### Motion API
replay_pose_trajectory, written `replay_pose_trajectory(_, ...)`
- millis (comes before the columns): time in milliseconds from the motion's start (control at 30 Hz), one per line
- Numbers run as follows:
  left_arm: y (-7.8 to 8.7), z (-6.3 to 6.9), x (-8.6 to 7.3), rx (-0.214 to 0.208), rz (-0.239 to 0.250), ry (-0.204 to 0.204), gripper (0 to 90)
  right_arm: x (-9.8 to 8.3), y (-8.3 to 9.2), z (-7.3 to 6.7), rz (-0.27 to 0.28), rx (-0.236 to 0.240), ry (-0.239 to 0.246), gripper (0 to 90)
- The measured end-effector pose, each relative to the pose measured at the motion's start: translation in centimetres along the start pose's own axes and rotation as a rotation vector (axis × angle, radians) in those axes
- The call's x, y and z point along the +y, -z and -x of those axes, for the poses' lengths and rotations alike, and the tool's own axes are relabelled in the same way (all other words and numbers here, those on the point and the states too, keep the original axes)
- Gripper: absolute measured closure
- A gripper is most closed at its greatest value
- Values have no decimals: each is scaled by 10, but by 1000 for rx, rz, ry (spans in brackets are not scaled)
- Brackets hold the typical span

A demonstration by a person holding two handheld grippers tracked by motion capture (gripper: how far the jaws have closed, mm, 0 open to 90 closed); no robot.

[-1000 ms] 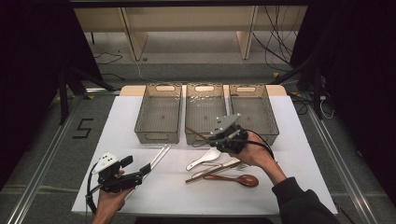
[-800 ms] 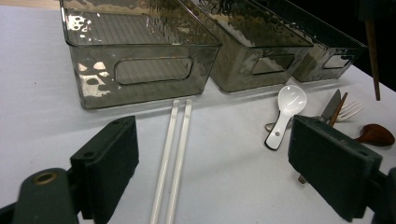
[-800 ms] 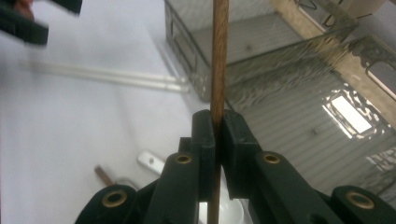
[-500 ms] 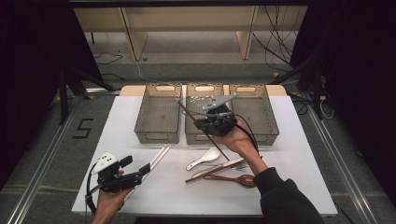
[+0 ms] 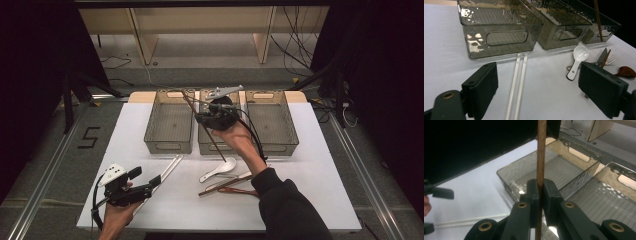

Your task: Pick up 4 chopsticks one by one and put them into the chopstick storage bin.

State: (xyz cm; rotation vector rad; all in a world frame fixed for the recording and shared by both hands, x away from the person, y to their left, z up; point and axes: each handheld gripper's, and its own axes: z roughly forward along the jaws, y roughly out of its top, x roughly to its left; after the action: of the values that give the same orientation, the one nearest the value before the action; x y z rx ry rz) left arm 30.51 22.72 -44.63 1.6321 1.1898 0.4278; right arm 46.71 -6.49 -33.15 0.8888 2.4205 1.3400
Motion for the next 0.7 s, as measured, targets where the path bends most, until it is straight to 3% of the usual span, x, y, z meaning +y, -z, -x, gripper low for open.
replay_pose_trajectory(300,-1,2,0,4,5,-7,158,20,-20,6,54,-3,-87,846)
replay_pose_trajectory(700,-1,1,1,2,4,-12,158,44,-47,5,96,-39,-113,846)
